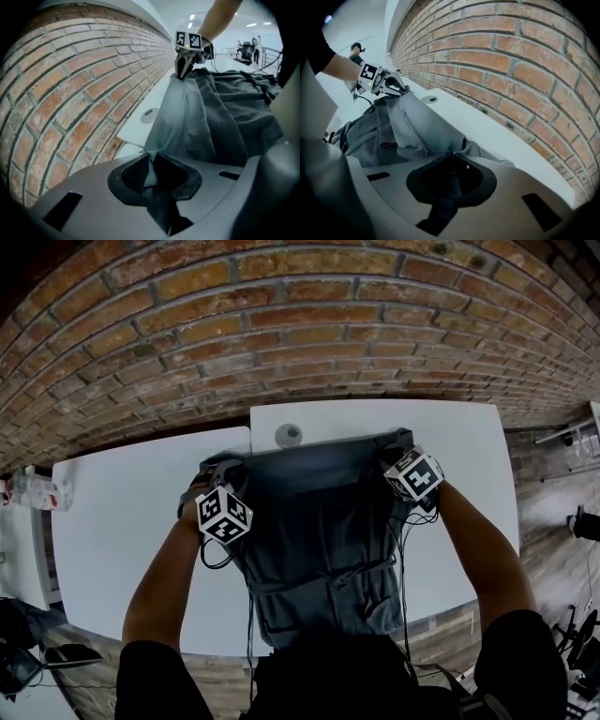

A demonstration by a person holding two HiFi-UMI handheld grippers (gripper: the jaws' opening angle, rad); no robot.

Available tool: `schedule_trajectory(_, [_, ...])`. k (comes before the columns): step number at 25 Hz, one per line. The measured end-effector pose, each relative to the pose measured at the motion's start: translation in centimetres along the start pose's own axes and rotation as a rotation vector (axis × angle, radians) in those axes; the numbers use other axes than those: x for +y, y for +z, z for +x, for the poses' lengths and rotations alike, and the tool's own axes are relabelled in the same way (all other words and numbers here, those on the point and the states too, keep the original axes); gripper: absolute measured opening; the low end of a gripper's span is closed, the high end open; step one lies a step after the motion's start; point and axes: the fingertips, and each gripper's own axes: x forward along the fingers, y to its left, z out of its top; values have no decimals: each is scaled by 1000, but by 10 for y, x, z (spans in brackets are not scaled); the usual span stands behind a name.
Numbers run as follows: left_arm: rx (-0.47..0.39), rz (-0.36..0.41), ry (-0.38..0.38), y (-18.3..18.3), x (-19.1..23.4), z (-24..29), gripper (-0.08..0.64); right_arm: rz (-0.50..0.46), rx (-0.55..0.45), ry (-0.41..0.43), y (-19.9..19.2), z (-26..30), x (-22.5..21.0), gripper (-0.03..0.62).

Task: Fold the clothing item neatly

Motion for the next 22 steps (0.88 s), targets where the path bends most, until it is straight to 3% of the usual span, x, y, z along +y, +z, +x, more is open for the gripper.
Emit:
schedule_trajectory(5, [25,-135,-25,-13,-6,5,32,194,-34,29,-3,0,-10,31])
schedule_trajectory(9, [0,-321,-58,-15,-1,4,32,263,-91,13,-1,-3,-12,31])
schedule_trajectory(11, [-36,-406,-55,-14,5,-8,32,290,-210,-26,10,-24,-13,16])
schedule_trajectory(13, [-79,-457,-23,-17,12,-29,32,391,-376,-52,23,-58,-11,10])
schedule_trajectory(16, [-96,-493,4,-38,4,-62,5,485,-502,-83,14,-102,12,9])
schedule_trajectory(22, [-53,-453,-27,-81,-44,-117,0,476,-497,-170,-39,-150,87,2])
